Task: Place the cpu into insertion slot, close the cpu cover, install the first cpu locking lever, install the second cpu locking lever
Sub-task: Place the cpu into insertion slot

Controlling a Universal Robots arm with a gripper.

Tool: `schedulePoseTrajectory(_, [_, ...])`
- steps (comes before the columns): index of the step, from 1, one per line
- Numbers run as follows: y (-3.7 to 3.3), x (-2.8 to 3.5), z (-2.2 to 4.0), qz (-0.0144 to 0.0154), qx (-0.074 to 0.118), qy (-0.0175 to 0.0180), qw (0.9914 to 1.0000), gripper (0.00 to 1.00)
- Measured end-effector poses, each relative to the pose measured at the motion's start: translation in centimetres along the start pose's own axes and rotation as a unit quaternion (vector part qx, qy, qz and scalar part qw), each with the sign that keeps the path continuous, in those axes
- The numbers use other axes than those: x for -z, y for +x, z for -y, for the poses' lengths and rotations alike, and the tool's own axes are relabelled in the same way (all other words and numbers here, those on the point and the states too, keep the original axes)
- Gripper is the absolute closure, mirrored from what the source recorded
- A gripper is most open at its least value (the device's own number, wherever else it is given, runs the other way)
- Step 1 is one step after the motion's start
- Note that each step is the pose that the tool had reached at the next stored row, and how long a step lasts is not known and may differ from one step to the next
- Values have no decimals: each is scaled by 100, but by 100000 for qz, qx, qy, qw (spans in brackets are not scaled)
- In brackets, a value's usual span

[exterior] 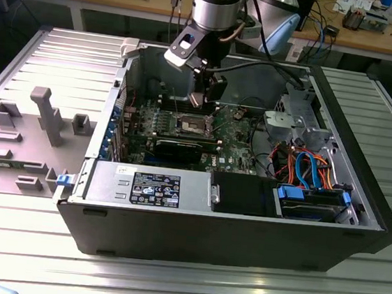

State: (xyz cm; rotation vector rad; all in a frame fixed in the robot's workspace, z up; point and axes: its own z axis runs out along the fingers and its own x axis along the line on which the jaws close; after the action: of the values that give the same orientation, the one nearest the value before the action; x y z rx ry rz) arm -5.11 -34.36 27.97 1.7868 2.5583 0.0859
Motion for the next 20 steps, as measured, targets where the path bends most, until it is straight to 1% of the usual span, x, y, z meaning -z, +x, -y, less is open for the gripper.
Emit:
schedulePoseTrajectory(3, [1,0,1,-2,-11,0,100000,45])
schedulePoseTrajectory(4, [0,-1,2,34,-526,0,99999,45])
schedulePoseTrajectory(5, [0,-8,2,95,-1790,-32,99984,45])
schedulePoseTrajectory(8, [0,-16,2,209,-3625,-44,99934,45])
schedulePoseTrajectory(20, [0,-21,2,206,-3751,-62,99929,45])
